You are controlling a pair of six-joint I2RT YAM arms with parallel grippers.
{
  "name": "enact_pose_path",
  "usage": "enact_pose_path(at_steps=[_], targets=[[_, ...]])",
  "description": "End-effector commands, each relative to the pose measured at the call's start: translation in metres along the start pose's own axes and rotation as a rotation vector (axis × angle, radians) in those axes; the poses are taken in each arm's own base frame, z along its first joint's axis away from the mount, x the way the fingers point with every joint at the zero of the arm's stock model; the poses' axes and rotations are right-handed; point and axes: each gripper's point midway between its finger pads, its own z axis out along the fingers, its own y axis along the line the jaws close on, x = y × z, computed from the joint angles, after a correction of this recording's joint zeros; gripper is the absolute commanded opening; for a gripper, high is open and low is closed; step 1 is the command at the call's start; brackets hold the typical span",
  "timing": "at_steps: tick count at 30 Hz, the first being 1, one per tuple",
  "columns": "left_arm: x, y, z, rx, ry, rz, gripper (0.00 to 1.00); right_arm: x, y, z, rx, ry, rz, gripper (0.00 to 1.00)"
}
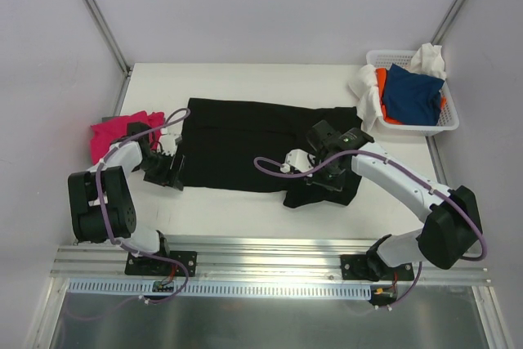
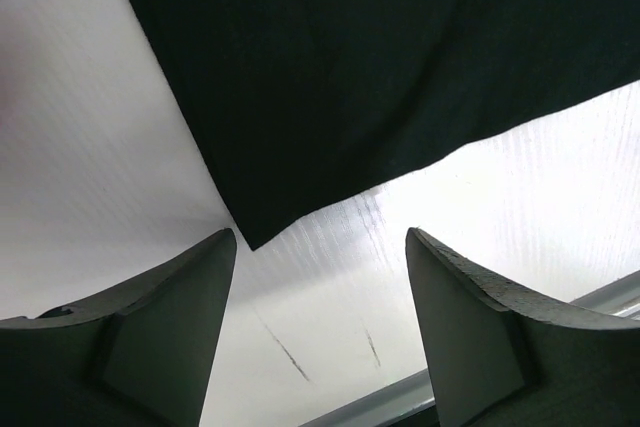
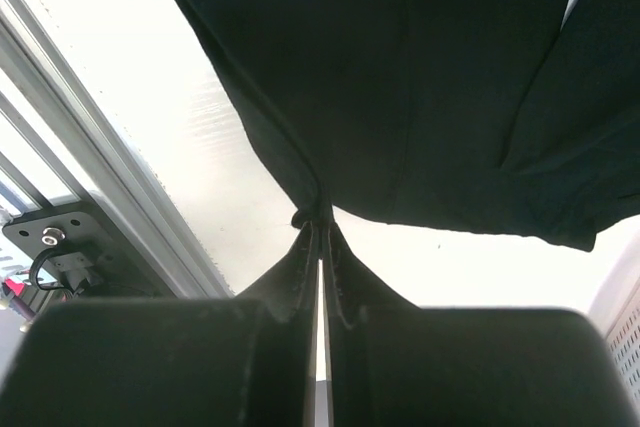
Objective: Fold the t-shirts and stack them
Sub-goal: Fold the tshirt
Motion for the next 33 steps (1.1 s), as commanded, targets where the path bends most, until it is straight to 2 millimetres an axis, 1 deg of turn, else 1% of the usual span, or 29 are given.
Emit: enact_pose_path(at_steps=[1,2,5,7,8,9,10,11,13,14,15,16,17,18,19,20,22,23,25,26,27,28,29,31,32,33], targets=[[0.001,-0.005,0.002,0.06,0.018,-0.038,0.68,-0.003,-0.009,-0.009,0.032,-0.007,0.004,0.0],[-0.001,-0.005,0.001,0.066,0.017,-0.041,0.67,-0.003,-0.009,-0.009,0.032,-0.007,0.004,0.01],[-0.005,-0.002,0.0,0.065,0.011,-0.042,0.54,-0.004,-0.011,-0.01,0.036,-0.008,0.004,0.0],[-0.006,-0.002,0.0,0.064,0.01,-0.035,0.41,-0.005,-0.011,-0.009,0.035,-0.01,0.004,0.01],[-0.006,-0.001,-0.001,0.061,0.01,-0.034,0.33,-0.004,-0.011,-0.009,0.037,-0.007,0.004,0.01],[-0.007,-0.001,-0.001,0.059,0.01,-0.034,0.12,-0.003,-0.012,-0.009,0.04,-0.005,0.007,0.0],[-0.007,-0.001,-0.002,0.057,0.008,-0.034,0.03,-0.003,-0.013,-0.009,0.043,-0.008,0.01,0.01],[-0.009,-0.001,-0.004,0.052,0.0,-0.036,0.0,-0.003,-0.015,-0.011,0.049,-0.011,0.015,0.01],[-0.01,-0.001,-0.008,0.047,-0.007,-0.022,0.0,0.0,-0.02,-0.016,0.069,-0.022,0.045,0.01],[-0.013,-0.001,-0.014,0.036,-0.024,0.004,0.0,0.002,-0.022,-0.019,0.075,-0.025,0.055,0.01],[-0.015,-0.001,-0.017,0.026,-0.032,0.018,0.0,0.005,-0.029,-0.026,0.095,-0.038,0.087,0.01],[-0.014,-0.002,-0.022,0.02,-0.031,0.032,0.0,0.008,-0.029,-0.029,0.096,-0.036,0.102,0.01],[-0.02,0.0,-0.03,0.0,-0.058,0.073,0.0,0.011,-0.031,-0.033,0.103,-0.043,0.115,0.01],[-0.021,-0.001,-0.035,-0.006,-0.064,0.091,0.0,0.016,-0.034,-0.037,0.11,-0.04,0.139,0.01],[-0.027,-0.002,-0.045,-0.019,-0.083,0.125,0.0,0.021,-0.036,-0.044,0.122,-0.045,0.159,0.0],[-0.028,-0.003,-0.05,-0.02,-0.087,0.139,0.0,0.021,-0.036,-0.048,0.125,-0.048,0.159,0.01],[-0.035,-0.005,-0.059,-0.016,-0.097,0.162,0.0,0.024,-0.04,-0.057,0.144,-0.062,0.187,0.01],[-0.042,-0.008,-0.069,-0.009,-0.107,0.177,0.0,0.026,-0.042,-0.06,0.153,-0.063,0.198,0.01],[-0.052,-0.008,-0.076,0.005,-0.111,0.176,0.0,0.028,-0.048,-0.064,0.171,-0.071,0.224,0.01],[-0.066,-0.008,-0.082,0.013,-0.131,0.183,0.0,0.028,-0.051,-0.066,0.18,-0.075,0.232,0.0],[-0.069,-0.009,-0.085,0.019,-0.128,0.178,0.0,0.029,-0.054,-0.067,0.189,-0.076,0.242,0.01],[-0.075,-0.008,-0.088,0.021,-0.137,0.177,0.0,0.029,-0.058,-0.068,0.198,-0.078,0.248,0.0],[-0.086,-0.006,-0.092,0.019,-0.151,0.174,0.0,0.029,-0.063,-0.069,0.209,-0.079,0.256,0.01],[-0.096,-0.006,-0.095,0.031,-0.163,0.167,0.0,0.028,-0.07,-0.071,0.223,-0.085,0.265,0.01],[-0.107,-0.003,-0.097,0.031,-0.171,0.162,0.0,0.027,-0.075,-0.072,0.232,-0.089,0.266,0.01],[-0.111,-0.002,-0.097,0.041,-0.175,0.156,0.0,0.029,-0.083,-0.073,0.242,-0.087,0.282,0.0]])
